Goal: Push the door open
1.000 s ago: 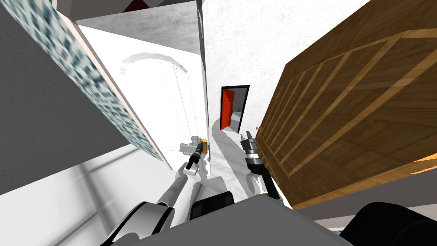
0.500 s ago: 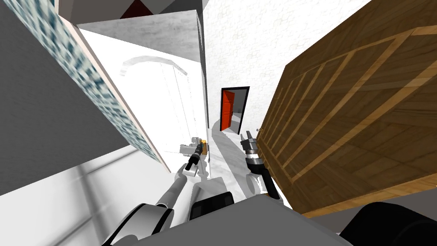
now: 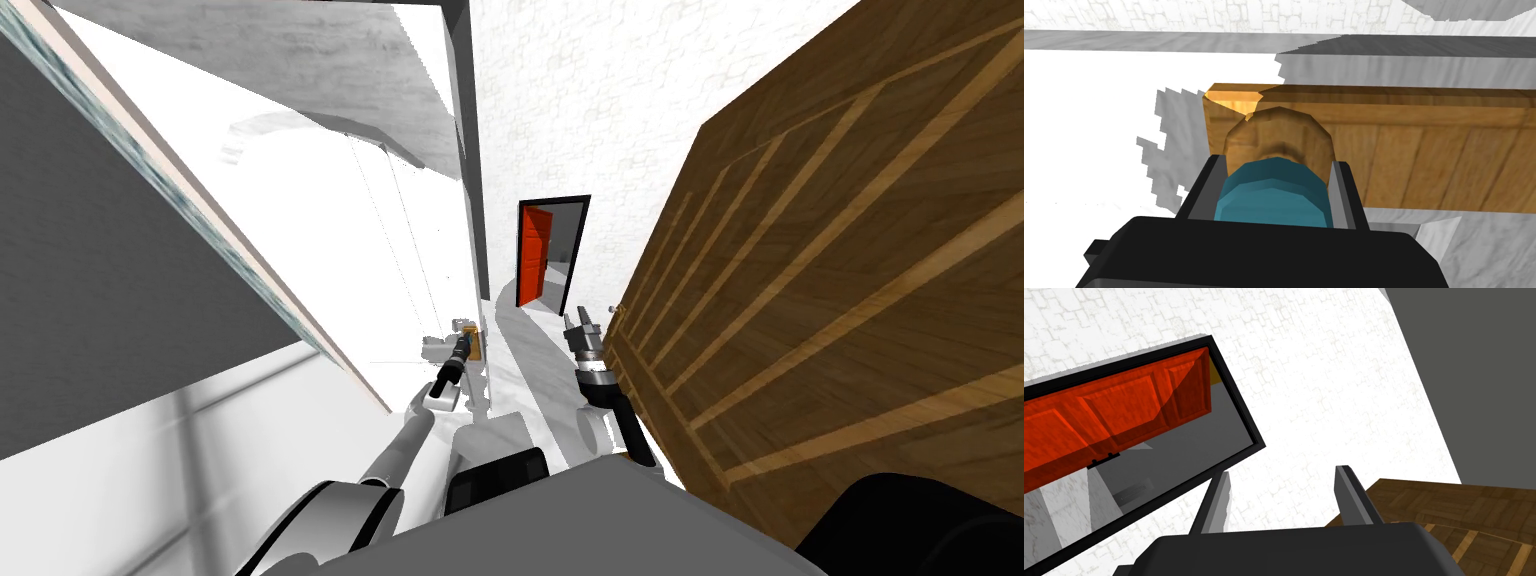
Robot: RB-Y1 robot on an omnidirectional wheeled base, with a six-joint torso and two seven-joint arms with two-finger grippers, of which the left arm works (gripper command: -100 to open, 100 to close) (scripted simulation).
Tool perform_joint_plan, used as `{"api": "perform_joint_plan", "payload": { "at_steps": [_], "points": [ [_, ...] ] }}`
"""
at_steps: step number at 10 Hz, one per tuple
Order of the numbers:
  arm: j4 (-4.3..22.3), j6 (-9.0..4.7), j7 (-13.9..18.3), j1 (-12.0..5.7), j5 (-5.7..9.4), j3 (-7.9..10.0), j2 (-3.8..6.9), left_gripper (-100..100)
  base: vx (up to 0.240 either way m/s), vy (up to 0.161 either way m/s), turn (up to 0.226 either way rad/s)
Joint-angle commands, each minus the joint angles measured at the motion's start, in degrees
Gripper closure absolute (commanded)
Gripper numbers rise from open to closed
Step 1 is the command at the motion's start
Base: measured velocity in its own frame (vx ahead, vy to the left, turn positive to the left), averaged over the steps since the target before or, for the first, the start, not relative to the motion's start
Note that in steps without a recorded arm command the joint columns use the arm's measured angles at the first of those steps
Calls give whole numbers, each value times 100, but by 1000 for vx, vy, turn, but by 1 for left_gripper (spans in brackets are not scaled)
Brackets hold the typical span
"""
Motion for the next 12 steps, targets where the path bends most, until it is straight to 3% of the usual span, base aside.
{"api": "perform_joint_plan", "payload": {
  "at_steps": [1, 3, 12],
  "points": [
    [154, -72, -83, -82, 51, 179, 50, 100, 160, -117, 63],
    [157, -71, -99, -81, 64, 219, 63, 100, 127, -113, 46],
    [215, -52, -347, -62, 267, 854, 246, 100, 134, -122, 69]
  ]
}}
